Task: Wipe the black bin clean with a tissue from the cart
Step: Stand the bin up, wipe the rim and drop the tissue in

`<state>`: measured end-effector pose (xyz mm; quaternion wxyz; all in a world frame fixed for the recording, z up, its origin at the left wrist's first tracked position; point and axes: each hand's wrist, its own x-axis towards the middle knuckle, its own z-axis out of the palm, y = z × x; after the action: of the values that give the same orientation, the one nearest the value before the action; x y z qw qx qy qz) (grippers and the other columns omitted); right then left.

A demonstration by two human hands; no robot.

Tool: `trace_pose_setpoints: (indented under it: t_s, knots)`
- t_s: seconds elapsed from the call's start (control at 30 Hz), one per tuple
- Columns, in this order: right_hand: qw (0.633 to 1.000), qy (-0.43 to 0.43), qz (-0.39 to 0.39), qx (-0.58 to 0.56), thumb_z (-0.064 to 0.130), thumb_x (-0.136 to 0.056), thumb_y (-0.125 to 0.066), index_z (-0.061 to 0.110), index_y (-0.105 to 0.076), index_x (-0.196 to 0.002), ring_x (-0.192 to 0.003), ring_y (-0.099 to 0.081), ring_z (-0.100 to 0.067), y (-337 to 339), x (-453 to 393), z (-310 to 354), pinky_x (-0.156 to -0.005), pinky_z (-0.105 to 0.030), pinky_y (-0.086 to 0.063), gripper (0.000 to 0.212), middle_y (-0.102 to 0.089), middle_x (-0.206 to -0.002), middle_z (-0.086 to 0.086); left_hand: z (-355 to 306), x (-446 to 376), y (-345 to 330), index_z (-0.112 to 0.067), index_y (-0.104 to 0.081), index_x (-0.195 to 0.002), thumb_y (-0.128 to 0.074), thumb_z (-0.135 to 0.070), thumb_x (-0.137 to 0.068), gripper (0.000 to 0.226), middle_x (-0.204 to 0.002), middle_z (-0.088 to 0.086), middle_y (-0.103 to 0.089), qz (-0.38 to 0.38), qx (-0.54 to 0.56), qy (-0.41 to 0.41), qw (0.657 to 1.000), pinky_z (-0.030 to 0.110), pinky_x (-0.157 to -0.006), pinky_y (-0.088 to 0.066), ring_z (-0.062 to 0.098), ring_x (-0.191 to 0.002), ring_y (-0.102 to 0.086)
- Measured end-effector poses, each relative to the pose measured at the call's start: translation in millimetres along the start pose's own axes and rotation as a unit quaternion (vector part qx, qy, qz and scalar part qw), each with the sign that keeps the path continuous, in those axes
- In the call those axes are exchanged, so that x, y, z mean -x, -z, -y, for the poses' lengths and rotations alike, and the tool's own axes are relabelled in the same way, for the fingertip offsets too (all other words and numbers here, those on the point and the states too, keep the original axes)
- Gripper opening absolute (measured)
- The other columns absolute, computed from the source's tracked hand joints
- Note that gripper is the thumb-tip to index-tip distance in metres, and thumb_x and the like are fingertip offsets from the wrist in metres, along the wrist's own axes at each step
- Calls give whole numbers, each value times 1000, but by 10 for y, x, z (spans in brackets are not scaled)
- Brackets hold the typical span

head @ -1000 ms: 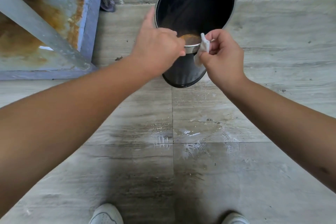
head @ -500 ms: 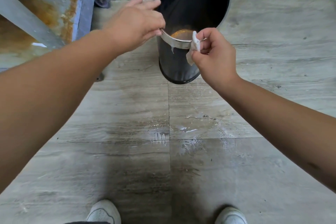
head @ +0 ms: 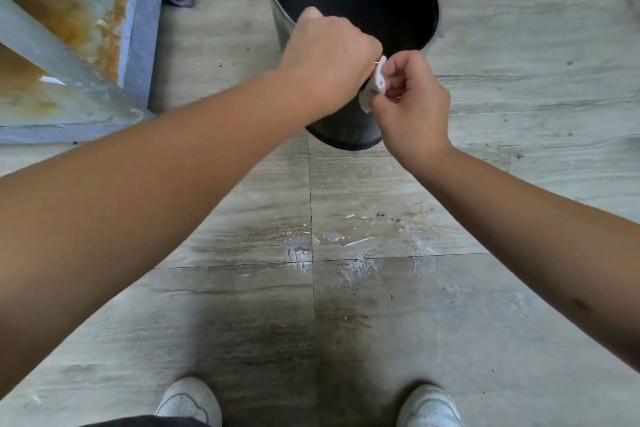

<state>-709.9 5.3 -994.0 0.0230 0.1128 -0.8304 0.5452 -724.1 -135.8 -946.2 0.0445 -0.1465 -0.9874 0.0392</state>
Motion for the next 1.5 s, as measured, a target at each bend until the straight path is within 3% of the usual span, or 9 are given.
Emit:
trace_pose_setpoints:
  t_s: [0.13,0.27,0.43,0.67,0.87,0.97,1.1,1.23,1.5]
  knots:
    - [997,-43,-26,-66,3,-74,-64,36,-53,-84,-69,-57,-4,194,-49,-113,-71,-24,-53,36,-58,-75,13,497,120,-82,-24,-54,-131,-42,-63,-88,59,-117,4,-66,6,84,7,996,52,-98,-30,29,-120,-52]
    - [981,-129,-96,-107,-2,-69,-61,28,-53,-85,-68,-55,-23,421,-26,-405,-70,-45,-53,35,-55,-72,5,906,313,-268,-22,-48,-139,-55,-46,-93,53,-146,1,-49,11,75,30,997,53,-102,-24,22,-141,-34]
    - [969,-195,-80,-130,-10,-69,-53,21,-50,-89,-69,-57,-29,295,-67,-515,-70,-52,-54,37,-57,-78,-24,778,216,-248,-21,-63,-104,-47,-20,-98,17,-104,-1,-66,-42,26,20,999,49,-86,-31,30,-114,-50]
    - [972,-192,-84,-109,-8,-73,-56,19,-49,-90,-59,-53,-2,-21,-183,-361,-58,-19,-51,32,-52,-72,6,689,214,-183,-19,-64,-97,-47,-25,-100,18,-93,0,-68,-32,29,7,999,48,-82,-35,33,-103,-49]
    - [981,-132,-93,-104,-5,-76,-58,19,-49,-88,-63,-57,-5,20,-289,-197,-62,-22,-54,29,-56,-74,2,255,210,-118,-18,-60,-89,-44,-25,-101,21,-73,2,-59,-34,-13,23,999,43,-76,-31,31,-81,-50]
    - [990,-86,-63,-91,-6,-78,-57,19,-49,-90,-82,-66,-29,-14,-284,-80,-75,-45,-57,29,-64,-88,-20,97,176,-130,-20,-47,-80,-49,-14,-98,19,-61,-5,-38,-12,-51,52,997,40,-73,-26,25,-70,-42]
    - [997,-22,-20,-65,-5,-81,-61,26,-51,-91,-73,-55,-6,-123,-197,25,-75,-32,-55,34,-56,-77,6,195,233,-112,-19,-53,-101,-50,-28,-97,11,-77,-1,-52,42,68,41,996,43,-76,-35,30,-81,-54]
    - [997,-22,-2,-68,-5,-82,-61,23,-51,-94,-69,-48,3,-125,-187,25,-70,-15,-47,31,-49,-77,11,812,490,-95,-23,-38,-143,-56,-55,-86,68,-123,9,-62,138,16,30,990,55,-103,-31,32,-124,-50]
    - [998,-19,-6,-61,-4,-82,-61,27,-48,-88,-71,-50,-3,-241,-143,115,-69,-17,-49,35,-48,-75,10,1245,582,22,-22,-68,-106,-54,-36,-95,22,-107,3,-70,147,-117,8,982,59,-107,-24,28,-111,-61]
